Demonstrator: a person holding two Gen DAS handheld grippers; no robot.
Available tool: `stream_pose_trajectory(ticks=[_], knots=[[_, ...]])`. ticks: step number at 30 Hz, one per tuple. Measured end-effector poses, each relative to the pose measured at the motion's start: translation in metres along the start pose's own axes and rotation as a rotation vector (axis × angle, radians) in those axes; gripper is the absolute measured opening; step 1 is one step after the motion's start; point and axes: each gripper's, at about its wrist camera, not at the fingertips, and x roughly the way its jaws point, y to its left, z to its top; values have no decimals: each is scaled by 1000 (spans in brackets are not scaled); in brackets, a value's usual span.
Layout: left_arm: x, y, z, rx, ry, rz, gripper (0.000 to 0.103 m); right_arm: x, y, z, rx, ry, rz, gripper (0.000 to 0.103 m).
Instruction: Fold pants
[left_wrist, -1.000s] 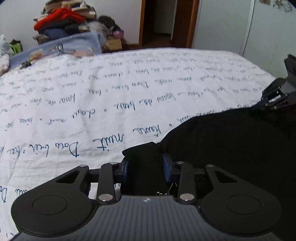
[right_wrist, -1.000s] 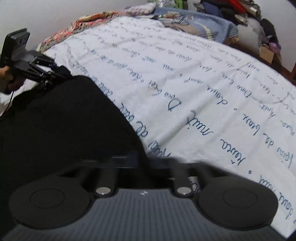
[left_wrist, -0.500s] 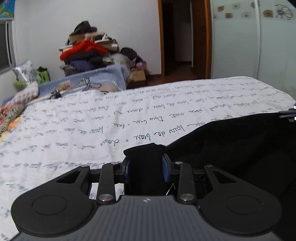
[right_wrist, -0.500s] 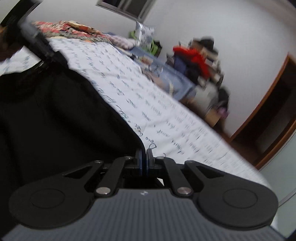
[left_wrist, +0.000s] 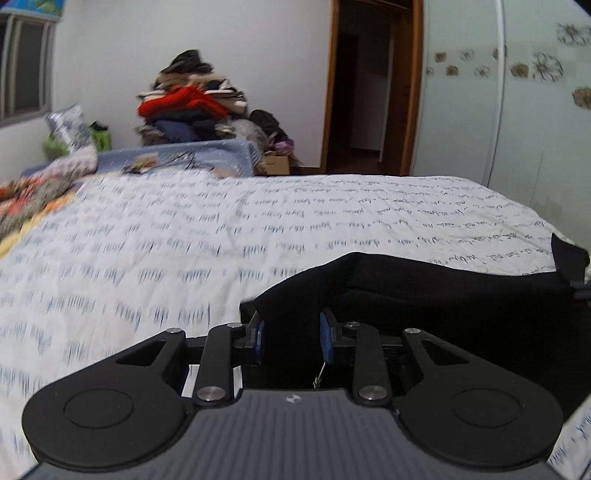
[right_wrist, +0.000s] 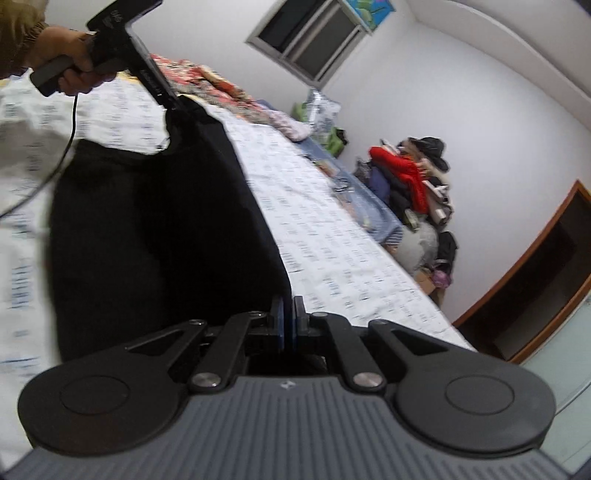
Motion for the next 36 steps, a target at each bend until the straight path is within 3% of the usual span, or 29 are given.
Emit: stream_pose_trajectory(ticks=[7,16,18,19,20,22,26,28,31,33,36], knots=[[-30,0,-45,-47,36,12,27,-18,49,-15,-54,51,80,5],[-45,-3,-68,-41,77,4,28,-34,79,-26,-101,87,100,5],[-48,-1,-71,-38,93,15,36,-37,86,-32,-123,108,106,5],[-52,0,-71,-37,90,46,50,-35,91,-34,-133,121,110,5],[-58,1,-70,-34,79,89,71,-33,93,-36,-138,128,110,5],[-73,5,-65,-36,44,156,90,-32,95,-38,-137,150,115,6],[-90,5,-43,-12,14,266,90,-44,87,-31,-128,157,139,6],[-89,-8,-29,12,-13,243,90,-53,72,-22,-27,106,169,6],[-68,-40,-13,65,-19,172,90,-53,59,-9,86,30,144,6],[-42,-65,-12,135,37,155,90,-36,62,-8,99,57,70,7],[-1,-90,-36,290,199,176,90,-11,74,-18,79,169,78,7]])
